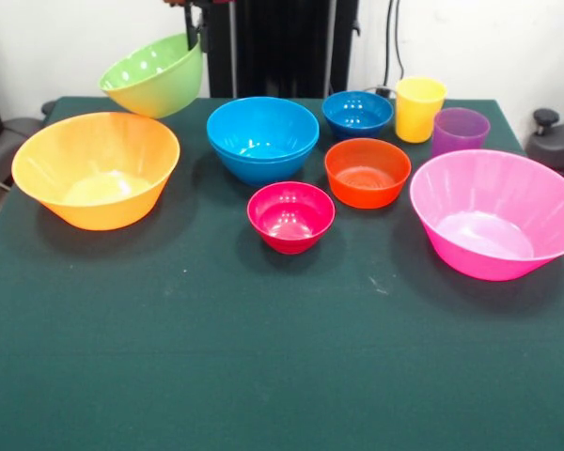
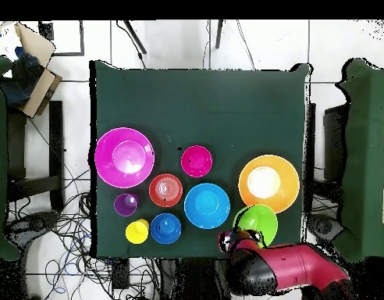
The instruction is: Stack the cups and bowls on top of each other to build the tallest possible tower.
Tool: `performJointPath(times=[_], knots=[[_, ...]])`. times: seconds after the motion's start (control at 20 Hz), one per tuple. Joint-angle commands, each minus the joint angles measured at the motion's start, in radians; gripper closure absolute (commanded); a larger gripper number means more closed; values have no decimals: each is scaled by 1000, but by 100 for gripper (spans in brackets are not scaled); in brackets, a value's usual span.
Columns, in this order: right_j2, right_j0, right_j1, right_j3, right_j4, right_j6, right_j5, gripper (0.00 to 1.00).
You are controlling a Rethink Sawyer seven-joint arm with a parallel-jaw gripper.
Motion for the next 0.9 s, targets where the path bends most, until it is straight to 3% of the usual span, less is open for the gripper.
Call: performJointPath(times=[0.05,0.9], knots=[[61,71,-22,52,55,-33,103,100],[8,196,-87,96,131,44,81,100]])
